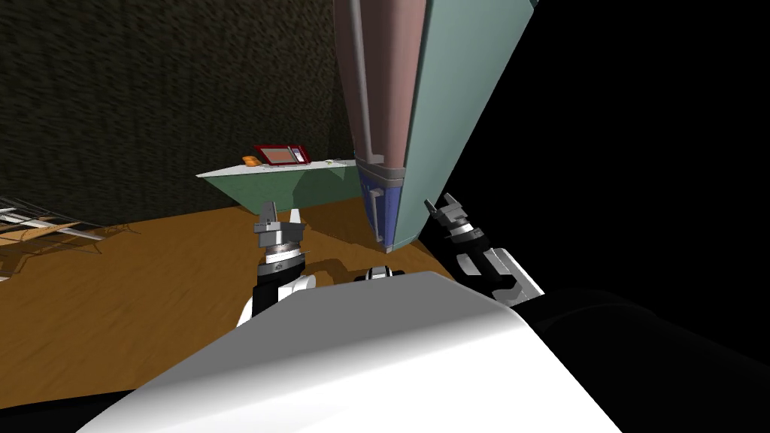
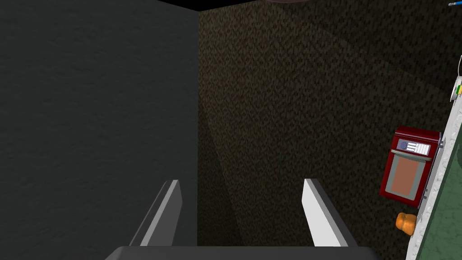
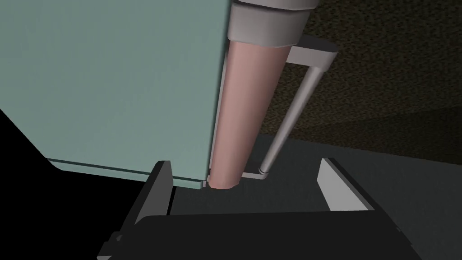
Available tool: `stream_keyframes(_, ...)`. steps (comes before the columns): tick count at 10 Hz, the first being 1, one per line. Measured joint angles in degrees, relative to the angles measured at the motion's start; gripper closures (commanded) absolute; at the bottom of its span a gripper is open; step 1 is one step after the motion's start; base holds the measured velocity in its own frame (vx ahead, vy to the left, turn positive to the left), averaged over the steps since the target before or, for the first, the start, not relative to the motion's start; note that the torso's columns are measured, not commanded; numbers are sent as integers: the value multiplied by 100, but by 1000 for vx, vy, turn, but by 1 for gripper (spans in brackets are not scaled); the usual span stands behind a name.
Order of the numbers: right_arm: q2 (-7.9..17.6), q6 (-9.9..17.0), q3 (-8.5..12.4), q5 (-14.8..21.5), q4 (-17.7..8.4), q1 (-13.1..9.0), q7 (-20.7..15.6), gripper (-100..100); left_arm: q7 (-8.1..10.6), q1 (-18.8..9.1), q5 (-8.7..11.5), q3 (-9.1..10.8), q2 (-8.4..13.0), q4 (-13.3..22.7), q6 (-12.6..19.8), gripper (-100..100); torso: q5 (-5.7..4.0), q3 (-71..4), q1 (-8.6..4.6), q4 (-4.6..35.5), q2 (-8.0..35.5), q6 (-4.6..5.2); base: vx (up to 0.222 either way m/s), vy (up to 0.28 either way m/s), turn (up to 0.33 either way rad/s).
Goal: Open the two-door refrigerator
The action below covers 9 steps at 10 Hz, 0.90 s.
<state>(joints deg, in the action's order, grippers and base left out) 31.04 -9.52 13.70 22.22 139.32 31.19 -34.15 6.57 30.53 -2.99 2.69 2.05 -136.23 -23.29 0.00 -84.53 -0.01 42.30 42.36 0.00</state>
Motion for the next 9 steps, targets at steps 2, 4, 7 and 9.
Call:
stream_keyframes(2, 295, 187, 98, 185, -1, 0, -269, -100, 0, -1, 0, 0, 0, 0, 0, 0, -3, 7, -11, 3, 9, -1, 118, 103, -27)
stream_keyframes(4, 610, 335, 221, 388, -19, 35, -553, -100, 0, 0, 0, 0, 0, 0, 0, 0, -1, -10, 0, -4, -19, 0, 178, 133, -68)
stream_keyframes(7, 1054, 581, 360, 666, -63, 39, -944, -100, 0, -1, 0, 0, 0, 0, 0, 0, -4, 6, -9, 4, 8, 1, 111, 104, -39)
stream_keyframes(9, 1429, 769, 515, 893, -126, 39, -1254, -100, 0, -1, 0, 0, 0, 0, 0, 0, 1, -6, 5, -3, -12, 0, 138, 138, -58)
